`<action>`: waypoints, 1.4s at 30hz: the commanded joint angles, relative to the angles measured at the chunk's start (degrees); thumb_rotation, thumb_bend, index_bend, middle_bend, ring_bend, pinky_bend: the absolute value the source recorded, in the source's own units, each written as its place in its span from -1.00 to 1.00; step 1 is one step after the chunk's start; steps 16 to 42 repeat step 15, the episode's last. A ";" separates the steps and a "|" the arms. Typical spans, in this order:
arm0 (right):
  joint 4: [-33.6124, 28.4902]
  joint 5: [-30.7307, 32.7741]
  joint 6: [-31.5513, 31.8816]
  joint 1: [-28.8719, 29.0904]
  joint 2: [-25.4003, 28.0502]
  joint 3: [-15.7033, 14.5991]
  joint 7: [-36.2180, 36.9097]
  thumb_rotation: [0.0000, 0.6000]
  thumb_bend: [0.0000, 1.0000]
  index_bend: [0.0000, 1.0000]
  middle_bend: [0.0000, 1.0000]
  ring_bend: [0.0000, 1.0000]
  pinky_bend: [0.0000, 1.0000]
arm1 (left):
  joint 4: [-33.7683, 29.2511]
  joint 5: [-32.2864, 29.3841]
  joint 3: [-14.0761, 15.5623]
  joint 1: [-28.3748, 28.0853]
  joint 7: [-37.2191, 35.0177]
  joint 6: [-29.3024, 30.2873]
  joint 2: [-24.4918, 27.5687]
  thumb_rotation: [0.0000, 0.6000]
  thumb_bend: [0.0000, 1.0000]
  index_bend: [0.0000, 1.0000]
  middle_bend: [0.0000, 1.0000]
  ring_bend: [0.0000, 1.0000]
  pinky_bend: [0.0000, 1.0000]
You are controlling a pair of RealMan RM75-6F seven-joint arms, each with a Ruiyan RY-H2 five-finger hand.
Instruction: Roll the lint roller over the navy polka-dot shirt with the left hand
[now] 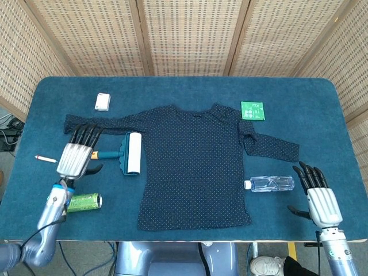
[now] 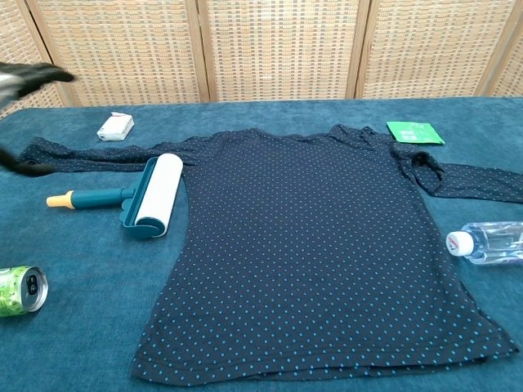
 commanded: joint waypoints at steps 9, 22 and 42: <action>-0.02 -0.51 2.78 -0.64 0.07 0.94 -1.22 1.00 -0.88 -1.00 -1.00 -1.00 -1.00 | 1.52 9.78 6.27 15.39 -4.62 10.18 0.99 1.00 -0.62 -1.00 -1.00 -1.00 -1.00; -0.57 -1.02 3.51 -1.00 0.37 0.77 -1.34 1.00 -0.88 -1.00 -1.00 -1.00 -1.00 | 1.19 11.49 5.31 17.93 -4.66 10.09 2.36 1.00 -0.62 -1.00 -1.00 -1.00 -1.00; -0.57 -1.02 3.51 -1.00 0.37 0.77 -1.34 1.00 -0.88 -1.00 -1.00 -1.00 -1.00 | 1.19 11.49 5.31 17.93 -4.66 10.09 2.36 1.00 -0.62 -1.00 -1.00 -1.00 -1.00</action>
